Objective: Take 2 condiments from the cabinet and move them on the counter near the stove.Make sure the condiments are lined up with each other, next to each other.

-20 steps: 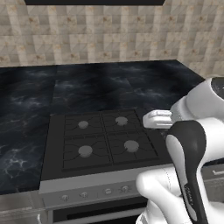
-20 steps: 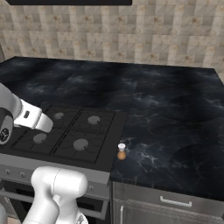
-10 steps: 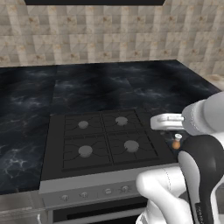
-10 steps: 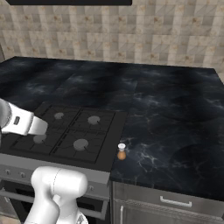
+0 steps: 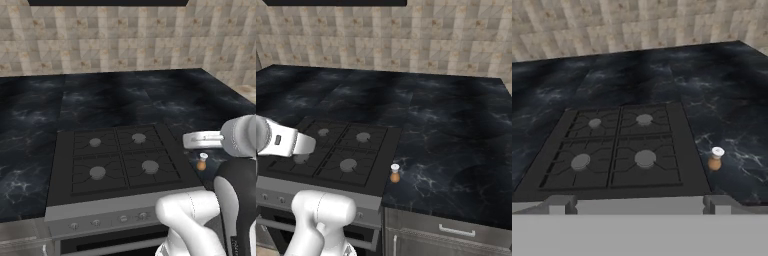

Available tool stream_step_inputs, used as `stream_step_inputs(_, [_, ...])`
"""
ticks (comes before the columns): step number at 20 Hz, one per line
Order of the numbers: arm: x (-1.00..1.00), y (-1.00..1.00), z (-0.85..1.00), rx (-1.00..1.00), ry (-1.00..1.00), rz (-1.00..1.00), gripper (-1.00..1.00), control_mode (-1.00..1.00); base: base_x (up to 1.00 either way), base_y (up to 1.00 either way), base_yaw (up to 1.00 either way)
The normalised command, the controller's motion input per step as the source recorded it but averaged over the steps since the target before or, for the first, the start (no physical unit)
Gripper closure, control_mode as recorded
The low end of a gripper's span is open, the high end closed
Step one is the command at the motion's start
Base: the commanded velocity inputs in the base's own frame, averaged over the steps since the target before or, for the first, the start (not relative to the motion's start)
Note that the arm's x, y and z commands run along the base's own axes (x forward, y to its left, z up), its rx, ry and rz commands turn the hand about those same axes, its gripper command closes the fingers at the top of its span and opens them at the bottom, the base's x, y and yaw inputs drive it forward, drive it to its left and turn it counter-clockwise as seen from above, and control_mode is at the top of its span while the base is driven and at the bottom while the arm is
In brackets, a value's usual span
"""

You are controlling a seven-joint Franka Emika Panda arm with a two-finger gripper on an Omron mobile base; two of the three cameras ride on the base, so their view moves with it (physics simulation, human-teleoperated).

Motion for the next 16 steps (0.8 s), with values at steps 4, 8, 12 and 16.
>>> stream_step_inputs(4, [0.0,-0.22,-0.05,-0.15,-0.1,0.0,-1.0,-1.0,0.0,0.0,0.0])
stream_step_inputs(8, [0.0,-0.28,-0.14,-0.19,-0.12,0.0,-1.0,-1.0,0.0,0.0,0.0])
stream_step_inputs(12, [-0.05,-0.06,0.03,0.0,-0.01,0.0,-1.0,-1.0,0.0,0.0,0.0])
stream_step_inputs(16, [0.0,-0.16,0.08,0.0,0.01,0.0,-1.0,-1.0,0.0,0.0,0.0])
